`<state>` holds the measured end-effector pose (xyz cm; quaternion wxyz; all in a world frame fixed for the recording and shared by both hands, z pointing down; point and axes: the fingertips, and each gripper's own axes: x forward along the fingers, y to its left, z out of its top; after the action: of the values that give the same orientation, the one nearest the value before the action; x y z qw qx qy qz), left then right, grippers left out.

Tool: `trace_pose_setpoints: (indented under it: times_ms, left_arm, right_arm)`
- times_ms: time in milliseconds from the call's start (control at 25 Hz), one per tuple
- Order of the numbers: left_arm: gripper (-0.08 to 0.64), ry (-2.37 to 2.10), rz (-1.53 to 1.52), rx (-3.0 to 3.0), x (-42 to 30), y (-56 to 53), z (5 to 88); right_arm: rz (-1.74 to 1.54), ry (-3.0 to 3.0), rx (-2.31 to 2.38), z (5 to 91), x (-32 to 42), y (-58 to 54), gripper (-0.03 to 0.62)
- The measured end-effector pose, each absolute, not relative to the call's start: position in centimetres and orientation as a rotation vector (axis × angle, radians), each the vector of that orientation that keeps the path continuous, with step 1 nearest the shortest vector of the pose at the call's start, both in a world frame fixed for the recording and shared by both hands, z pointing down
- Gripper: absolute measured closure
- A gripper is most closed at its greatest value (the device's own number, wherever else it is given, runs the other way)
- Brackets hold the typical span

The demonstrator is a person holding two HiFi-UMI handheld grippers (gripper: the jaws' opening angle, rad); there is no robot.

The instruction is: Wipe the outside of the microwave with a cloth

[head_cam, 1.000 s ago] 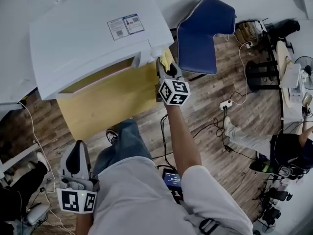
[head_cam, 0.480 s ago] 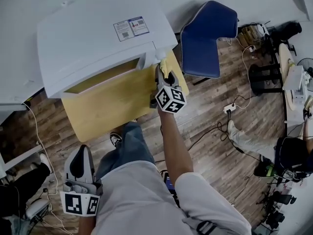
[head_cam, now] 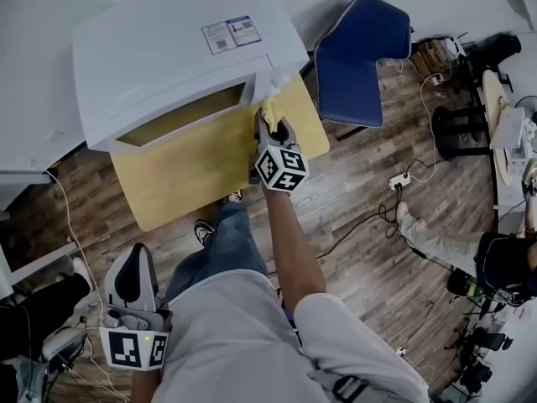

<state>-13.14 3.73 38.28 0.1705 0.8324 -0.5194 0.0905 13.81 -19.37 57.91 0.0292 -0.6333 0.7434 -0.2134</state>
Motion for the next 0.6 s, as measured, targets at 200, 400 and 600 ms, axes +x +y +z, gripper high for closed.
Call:
trace_pose_setpoints:
  times_ms: [200,400,600]
  left_arm:
    - [0.565,-1.509,0.253,2.344,-14.5,4.9,37.7]
    - [0.565,-1.511,0.298,2.358,-15.4,6.5,37.1]
    - [0.565,-1.554,0.304,2.344,-17.1,7.0,37.0]
  right_arm:
    - [-0.676,2.202,-2.006,58.2,12.7,-18.7,0.477]
    - [-0.679,2.193,-1.971,58.3,9.3,-17.8,0.479]
    - [-0.653,2.34,-1.883,59.2,3.6,-18.2,0.479]
